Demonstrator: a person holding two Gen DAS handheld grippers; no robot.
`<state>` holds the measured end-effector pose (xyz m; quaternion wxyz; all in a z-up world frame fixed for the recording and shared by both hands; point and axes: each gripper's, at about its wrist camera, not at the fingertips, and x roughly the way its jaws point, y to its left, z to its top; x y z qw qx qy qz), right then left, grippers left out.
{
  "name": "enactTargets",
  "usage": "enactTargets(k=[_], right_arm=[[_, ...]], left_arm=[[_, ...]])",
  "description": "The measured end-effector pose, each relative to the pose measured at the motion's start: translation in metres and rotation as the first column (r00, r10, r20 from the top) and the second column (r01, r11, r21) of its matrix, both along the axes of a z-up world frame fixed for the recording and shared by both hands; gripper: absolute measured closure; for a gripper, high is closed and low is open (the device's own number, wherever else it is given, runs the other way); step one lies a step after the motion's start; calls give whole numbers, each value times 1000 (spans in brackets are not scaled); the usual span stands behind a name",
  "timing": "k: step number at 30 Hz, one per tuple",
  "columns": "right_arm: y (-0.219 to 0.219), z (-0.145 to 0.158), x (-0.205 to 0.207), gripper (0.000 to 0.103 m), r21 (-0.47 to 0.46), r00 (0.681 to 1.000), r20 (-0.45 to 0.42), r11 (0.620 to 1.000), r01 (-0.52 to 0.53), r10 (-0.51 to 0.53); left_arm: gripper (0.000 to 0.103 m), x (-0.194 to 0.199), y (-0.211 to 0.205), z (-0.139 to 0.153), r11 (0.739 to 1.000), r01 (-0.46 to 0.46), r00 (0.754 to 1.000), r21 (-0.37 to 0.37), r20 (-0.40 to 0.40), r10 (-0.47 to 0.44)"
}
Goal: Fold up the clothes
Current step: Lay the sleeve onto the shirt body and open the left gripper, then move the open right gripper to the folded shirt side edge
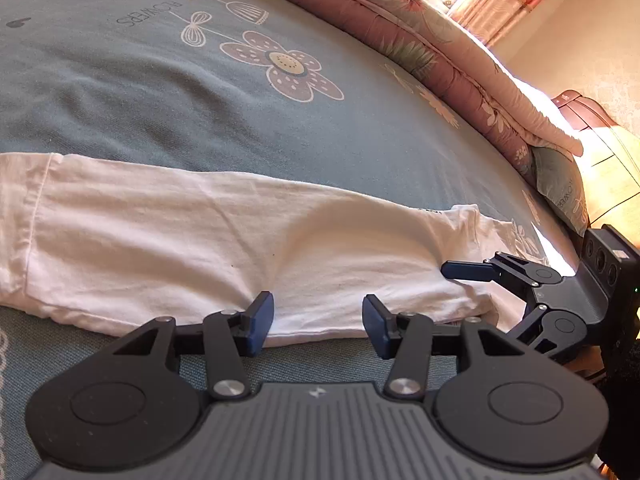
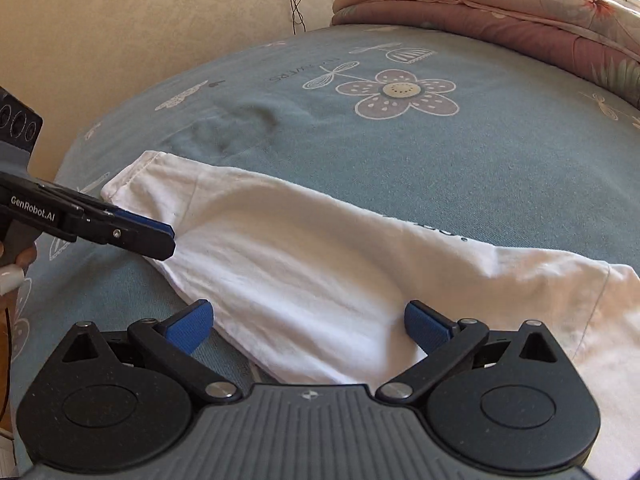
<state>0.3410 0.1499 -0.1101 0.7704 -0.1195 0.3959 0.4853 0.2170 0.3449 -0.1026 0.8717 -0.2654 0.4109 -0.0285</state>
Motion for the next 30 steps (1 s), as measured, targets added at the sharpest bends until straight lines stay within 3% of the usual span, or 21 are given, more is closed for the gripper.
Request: enactTargets(k=[2, 4, 7, 9, 13, 16, 19, 22, 26, 30], right_arm=[[-6, 4, -5, 0, -24, 1000, -25, 1000, -18, 17], [-4, 12, -1, 0, -28, 998, -52, 999, -34, 33], [4, 27, 9, 0, 45, 1000, -6, 999, -4, 5], [18, 32, 18, 0, 94, 999, 38, 996, 3, -7], [28, 11, 26, 0, 62, 998, -62, 998, -2, 6], [17, 3, 17, 0, 67, 996, -90, 998, -19, 25], [9, 3, 15, 0, 80, 990, -138, 997, -17, 28], [13, 5, 19, 0, 73, 986, -162, 997, -13, 25], [14, 3, 12, 0, 66, 993, -119, 998, -15, 23], [10, 5, 5, 0, 39, 995, -88, 998, -38, 42]], left_arm=[[47, 3, -2, 7, 1000, 6, 1000, 21, 3, -6], [42, 13, -4, 19, 997, 4, 998, 74, 66, -9], [39, 37, 2, 24, 1000, -10, 992, 20, 126, 7], [40, 50, 6, 16, 999, -41, 994, 7, 104, 40], [40, 45, 9, -5, 998, -63, 997, -15, 34, 64], [39, 26, 10, -3, 998, -51, 998, -40, 45, 53], [39, 32, 8, 15, 999, -32, 994, -26, 108, 35], [36, 58, 4, 24, 998, -14, 986, -66, 165, 25], [36, 95, -8, 12, 992, 22, 987, -121, 158, -3], [36, 83, -19, -8, 988, 50, 993, -146, 114, -33]])
